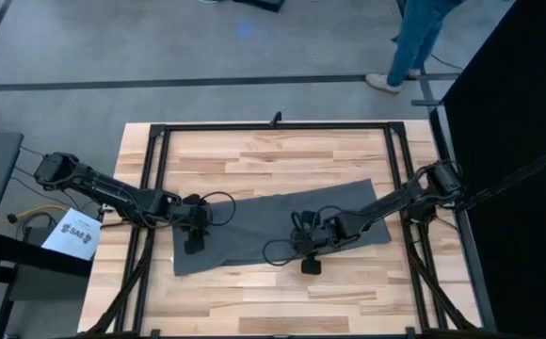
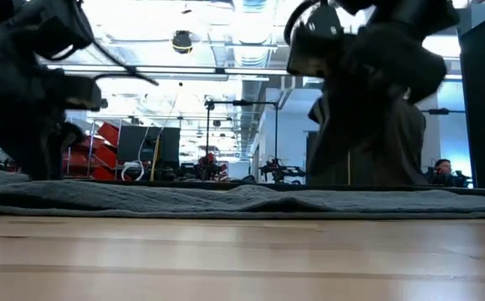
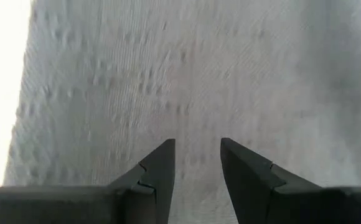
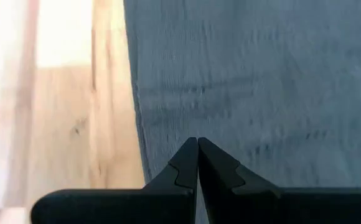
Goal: Roll towel
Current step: Roll the gray towel
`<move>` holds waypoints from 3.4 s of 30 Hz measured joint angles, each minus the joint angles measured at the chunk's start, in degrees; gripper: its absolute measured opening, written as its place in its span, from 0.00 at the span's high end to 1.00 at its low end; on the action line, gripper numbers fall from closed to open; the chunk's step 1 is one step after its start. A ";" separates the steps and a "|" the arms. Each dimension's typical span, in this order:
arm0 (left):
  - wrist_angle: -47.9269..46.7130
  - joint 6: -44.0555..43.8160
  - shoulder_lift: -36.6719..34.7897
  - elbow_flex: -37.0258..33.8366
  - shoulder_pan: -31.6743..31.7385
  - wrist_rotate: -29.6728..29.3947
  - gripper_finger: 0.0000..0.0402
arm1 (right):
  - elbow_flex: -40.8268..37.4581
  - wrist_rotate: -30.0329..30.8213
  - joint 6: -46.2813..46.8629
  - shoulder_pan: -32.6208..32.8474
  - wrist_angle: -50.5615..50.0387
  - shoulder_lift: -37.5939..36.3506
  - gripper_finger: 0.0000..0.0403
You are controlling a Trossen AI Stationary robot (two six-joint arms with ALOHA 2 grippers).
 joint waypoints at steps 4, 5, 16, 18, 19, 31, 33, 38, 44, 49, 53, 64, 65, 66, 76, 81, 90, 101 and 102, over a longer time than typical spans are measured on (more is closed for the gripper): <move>-3.65 -0.38 -1.39 3.90 -0.44 0.00 0.72 | 0.01 -0.46 1.45 0.38 -1.46 2.47 1.00; -5.41 -1.27 -1.72 4.86 -0.83 0.29 0.72 | 0.01 -0.46 2.01 0.36 -3.01 2.93 1.00; -17.29 -14.20 -3.03 3.88 -6.20 -0.03 0.72 | 0.31 -0.02 4.55 1.51 -21.46 2.13 1.00; -15.59 -12.76 -2.82 2.92 -5.86 -3.71 0.72 | 0.27 -0.04 4.51 1.81 -23.44 2.03 1.00; -15.61 -11.86 -2.77 2.49 -5.40 -6.45 0.72 | 0.24 -0.03 4.52 2.06 -23.78 1.89 1.00; -15.71 -17.44 -2.75 1.47 1.99 -12.76 0.72 | -0.10 -0.96 10.50 5.90 -23.90 -1.50 1.00; -17.29 -18.44 -2.75 1.47 3.21 -12.67 0.72 | -0.10 0.11 10.93 6.23 -23.30 -1.92 1.00; -17.83 -19.41 -2.78 2.64 3.99 -6.42 0.72 | -0.08 2.51 10.88 5.84 -20.24 -2.43 1.00; -12.79 -19.45 -2.52 4.02 -0.87 0.44 0.72 | -0.06 2.78 10.24 4.26 -16.82 -2.44 1.00; -13.89 -25.60 0.88 2.74 -0.44 -2.57 0.72 | -0.04 2.82 8.47 3.80 -12.78 -2.46 1.00; -13.91 -29.58 3.93 0.32 2.74 -2.59 0.72 | 0.01 2.83 7.27 3.51 -10.87 -2.49 1.00; -18.73 -26.70 1.47 5.18 5.85 -19.76 0.72 | 0.01 2.97 6.14 3.11 -8.60 -2.53 1.00; -19.96 -26.99 1.26 5.26 6.08 -21.09 0.72 | 0.01 3.01 5.61 2.94 -7.25 -2.42 1.00; -20.26 -27.09 1.16 5.42 6.34 -21.46 0.72 | 0.02 3.11 4.74 2.66 -5.15 -2.17 1.00; -18.58 -31.88 -2.95 5.53 -7.75 -12.34 0.72 | 0.27 2.22 -12.66 -5.83 24.32 -0.98 1.00; -21.17 -45.95 -4.46 5.57 -20.76 -10.71 0.72 | 4.27 -3.83 -16.58 -10.35 32.26 5.00 1.00; -21.41 -64.71 -3.78 5.55 -37.80 -10.32 0.72 | 30.31 -11.66 -21.67 -14.26 23.96 26.09 1.00; -0.77 -56.54 7.28 0.88 -48.19 -12.59 0.72 | 46.83 -14.49 -25.17 -13.93 16.79 35.71 1.00; 1.20 -54.76 8.53 0.88 -48.42 -13.68 0.72 | 46.93 -14.47 -25.17 -13.94 16.89 35.63 1.00</move>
